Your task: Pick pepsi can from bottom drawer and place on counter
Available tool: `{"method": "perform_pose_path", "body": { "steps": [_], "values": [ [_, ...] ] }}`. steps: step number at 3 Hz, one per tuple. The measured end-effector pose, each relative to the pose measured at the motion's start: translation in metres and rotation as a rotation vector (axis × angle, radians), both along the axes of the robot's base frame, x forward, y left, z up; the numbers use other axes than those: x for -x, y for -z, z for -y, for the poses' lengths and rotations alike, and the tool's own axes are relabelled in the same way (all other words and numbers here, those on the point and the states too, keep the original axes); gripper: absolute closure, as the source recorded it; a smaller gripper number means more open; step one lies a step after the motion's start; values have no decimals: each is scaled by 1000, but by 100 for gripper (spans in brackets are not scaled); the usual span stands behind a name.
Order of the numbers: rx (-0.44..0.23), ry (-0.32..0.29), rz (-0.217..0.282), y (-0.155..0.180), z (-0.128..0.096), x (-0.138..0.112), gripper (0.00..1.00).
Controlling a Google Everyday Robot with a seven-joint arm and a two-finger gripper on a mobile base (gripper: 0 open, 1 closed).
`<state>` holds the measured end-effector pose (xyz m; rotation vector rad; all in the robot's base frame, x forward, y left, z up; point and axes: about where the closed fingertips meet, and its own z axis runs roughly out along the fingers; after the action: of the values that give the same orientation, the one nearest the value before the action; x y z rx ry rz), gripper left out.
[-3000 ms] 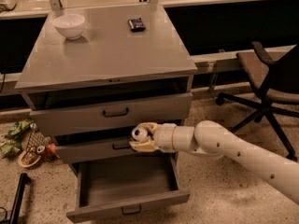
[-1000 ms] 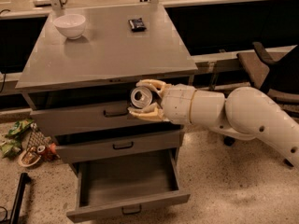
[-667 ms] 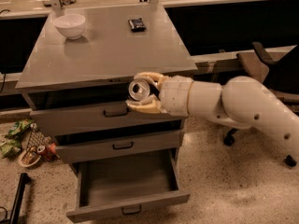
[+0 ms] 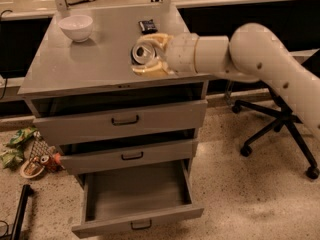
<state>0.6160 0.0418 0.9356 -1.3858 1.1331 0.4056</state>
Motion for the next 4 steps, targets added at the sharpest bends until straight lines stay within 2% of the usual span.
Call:
{"method": "perform_pose_path", "body": {
  "steps": [1, 2, 4],
  "values": [
    [34, -59, -50, -6, -13, -39, 100],
    [99, -138, -187, 9, -31, -80, 100],
    [129, -165, -291, -10, -29, -112, 100]
  ]
}}
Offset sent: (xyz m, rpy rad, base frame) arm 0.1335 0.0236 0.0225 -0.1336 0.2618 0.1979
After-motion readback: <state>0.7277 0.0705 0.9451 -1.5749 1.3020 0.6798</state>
